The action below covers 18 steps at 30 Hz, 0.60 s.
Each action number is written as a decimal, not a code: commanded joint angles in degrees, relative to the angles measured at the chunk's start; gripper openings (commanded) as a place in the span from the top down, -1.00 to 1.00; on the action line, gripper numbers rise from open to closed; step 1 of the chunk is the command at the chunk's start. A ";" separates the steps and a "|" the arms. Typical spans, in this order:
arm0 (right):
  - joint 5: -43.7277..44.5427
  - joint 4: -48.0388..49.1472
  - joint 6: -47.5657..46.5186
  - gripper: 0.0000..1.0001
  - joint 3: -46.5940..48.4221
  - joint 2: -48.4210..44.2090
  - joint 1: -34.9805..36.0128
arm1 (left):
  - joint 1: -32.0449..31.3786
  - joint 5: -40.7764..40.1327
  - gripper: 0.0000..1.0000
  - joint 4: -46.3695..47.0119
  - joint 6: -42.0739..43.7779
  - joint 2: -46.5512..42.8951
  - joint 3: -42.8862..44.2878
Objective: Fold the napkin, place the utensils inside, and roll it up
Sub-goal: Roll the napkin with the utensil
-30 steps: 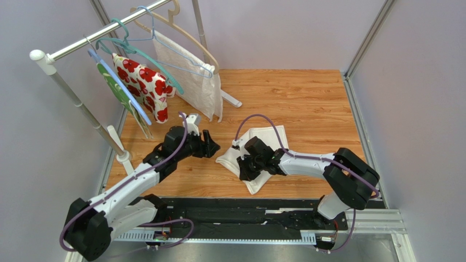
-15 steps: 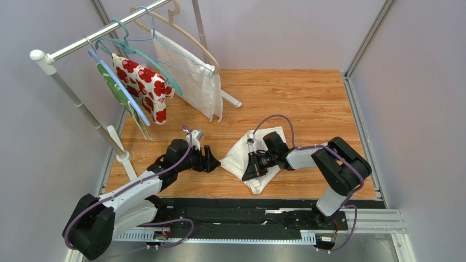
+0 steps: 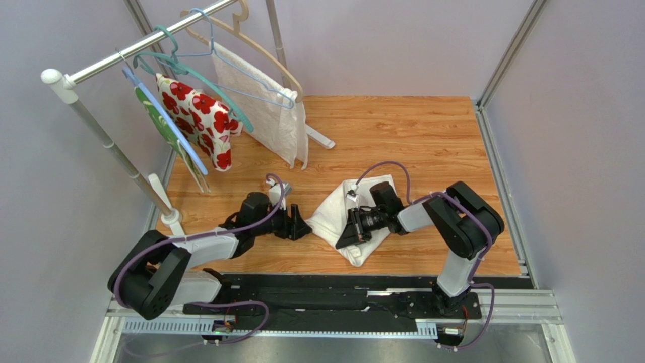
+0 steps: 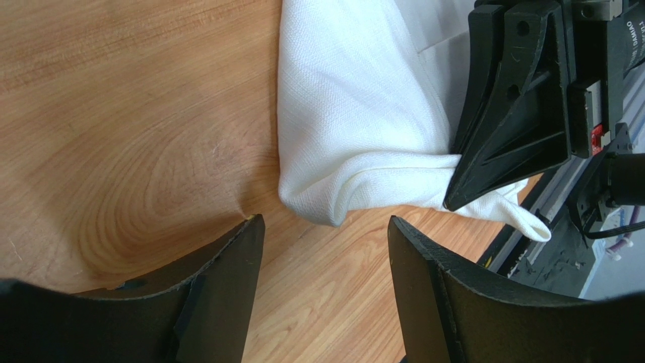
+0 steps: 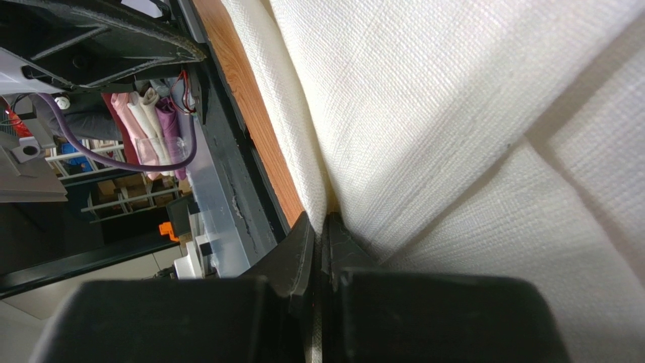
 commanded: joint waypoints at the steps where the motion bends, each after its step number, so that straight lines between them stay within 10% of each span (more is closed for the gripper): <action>1: 1.79 2.28 -0.30 1.00 -0.74 0.86 -0.59 | 0.15 0.57 -0.39 6.52 2.69 3.23 2.76; 18: 2.23 0.52 -1.45 1.00 0.40 2.70 -0.59 | 0.15 3.29 -0.25 17.06 0.76 16.68 5.74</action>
